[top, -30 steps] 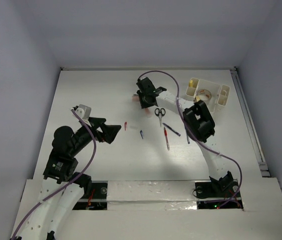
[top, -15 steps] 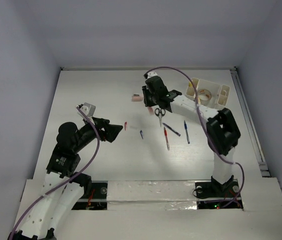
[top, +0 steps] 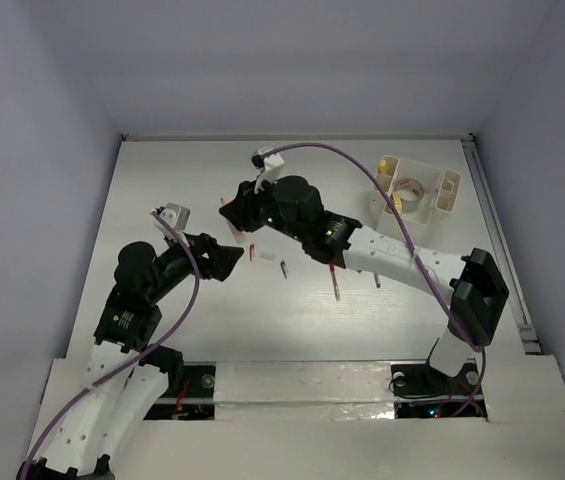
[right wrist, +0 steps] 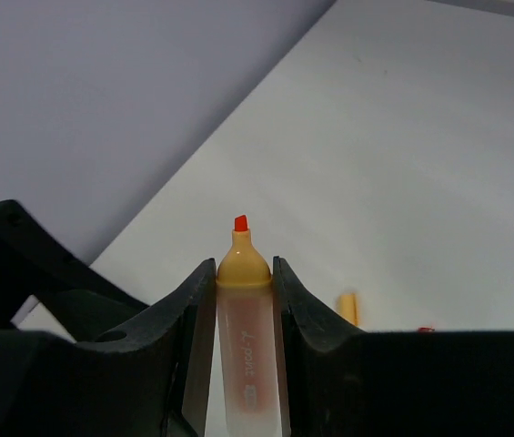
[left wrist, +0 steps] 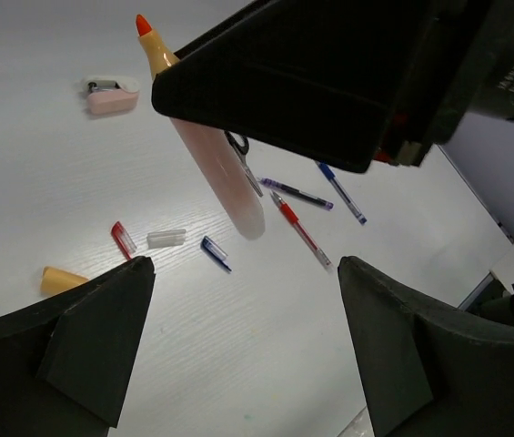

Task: Sort the stationery into containers
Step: Pick up the pen from the center of the board, then close the pen cap on the pen.

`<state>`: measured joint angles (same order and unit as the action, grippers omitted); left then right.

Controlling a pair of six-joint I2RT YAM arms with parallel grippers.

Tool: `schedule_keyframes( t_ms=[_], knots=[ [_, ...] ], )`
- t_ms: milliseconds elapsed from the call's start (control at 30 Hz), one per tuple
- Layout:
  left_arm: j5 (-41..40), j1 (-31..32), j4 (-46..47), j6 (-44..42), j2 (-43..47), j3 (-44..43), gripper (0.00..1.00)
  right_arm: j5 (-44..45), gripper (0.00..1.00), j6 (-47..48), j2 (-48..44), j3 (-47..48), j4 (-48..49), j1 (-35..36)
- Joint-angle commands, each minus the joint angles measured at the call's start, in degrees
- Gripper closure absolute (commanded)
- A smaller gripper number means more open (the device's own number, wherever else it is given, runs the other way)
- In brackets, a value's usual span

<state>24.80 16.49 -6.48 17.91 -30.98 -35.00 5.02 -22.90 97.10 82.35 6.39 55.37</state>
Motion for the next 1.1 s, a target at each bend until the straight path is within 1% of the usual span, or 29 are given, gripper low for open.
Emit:
schedule_keyframes(
  t_ms=[0, 67, 100, 167, 200, 400, 433, 500, 600, 667, 767, 867, 900, 1000, 1067],
  knots=[
    [-0.5, -0.7, 1.7, 0.2, -0.7, -0.3, 0.21, 0.2, 1.00, -1.3, -0.4, 0.4, 6.9, 1.9],
    [-0.9, -1.2, 1.8, 0.2, -0.4, -0.2, 0.24, -0.1, 1.00, -1.5, -0.4, 0.4, 7.3, 2.5],
    [-0.9, -1.2, 1.8, 0.3, 0.0, -0.1, 0.28, -0.4, 1.00, -1.8, -0.5, 0.3, 7.4, 2.5],
    [-1.0, -1.7, 2.0, 0.1, 0.2, -0.1, 0.33, -2.3, 1.00, -2.6, -0.8, 0.1, 7.8, 3.0],
    [-1.0, -1.7, 1.9, 0.2, 0.1, -0.2, 0.38, -3.3, 1.00, -2.9, -0.8, 0.1, 7.9, 3.0],
    [-1.8, -2.3, 1.6, 0.1, 0.5, -0.2, 0.50, -4.3, 1.00, -3.9, -2.3, -1.7, 9.7, 4.7],
    [-1.8, -2.3, 1.6, 0.2, 0.5, -0.3, 0.54, -4.6, 1.00, -4.4, -2.4, -1.7, 9.7, 5.2],
    [-1.6, -2.3, 1.7, 0.1, 0.5, -0.3, 0.58, -6.3, 1.00, -5.1, -2.5, -1.9, 10.3, 5.2],
    [-1.3, -2.3, 1.8, 0.1, 0.5, -0.2, 0.61, -7.6, 1.00, -5.5, -2.2, -1.8, 11.0, 5.8],
    [-1.4, -2.8, 1.8, 0.1, 0.4, -0.2, 0.68, -7.9, 1.00, -5.9, -2.3, -2.0, 11.4, 5.8],
    [-1.2, -2.8, 1.9, 0.1, 0.2, -0.2, 0.75, -8.0, 1.00, -6.3, -2.8, -3.0, 12.9, 5.8],
    [-1.1, -2.8, 2.0, 0.2, 0.0, -0.2, 0.76, -6.8, 1.00, -5.9, -3.5, -3.4, 13.7, 5.8],
    [-1.0, -2.8, 1.9, 0.2, 0.0, -0.2, 0.79, -6.4, 1.00, -5.7, -3.7, -3.4, 13.8, 5.8],
    [-1.0, -2.8, 1.8, 0.0, -0.1, -0.3, 1.00, -5.4, 1.00, -5.0, -4.7, -4.1, 14.3, 5.8],
    [-1.2, -2.8, 1.8, -0.1, 0.0, -0.4, 1.00, -5.4, 1.00, -4.3, -5.5, -4.6, 14.3, 5.8]
  ],
)
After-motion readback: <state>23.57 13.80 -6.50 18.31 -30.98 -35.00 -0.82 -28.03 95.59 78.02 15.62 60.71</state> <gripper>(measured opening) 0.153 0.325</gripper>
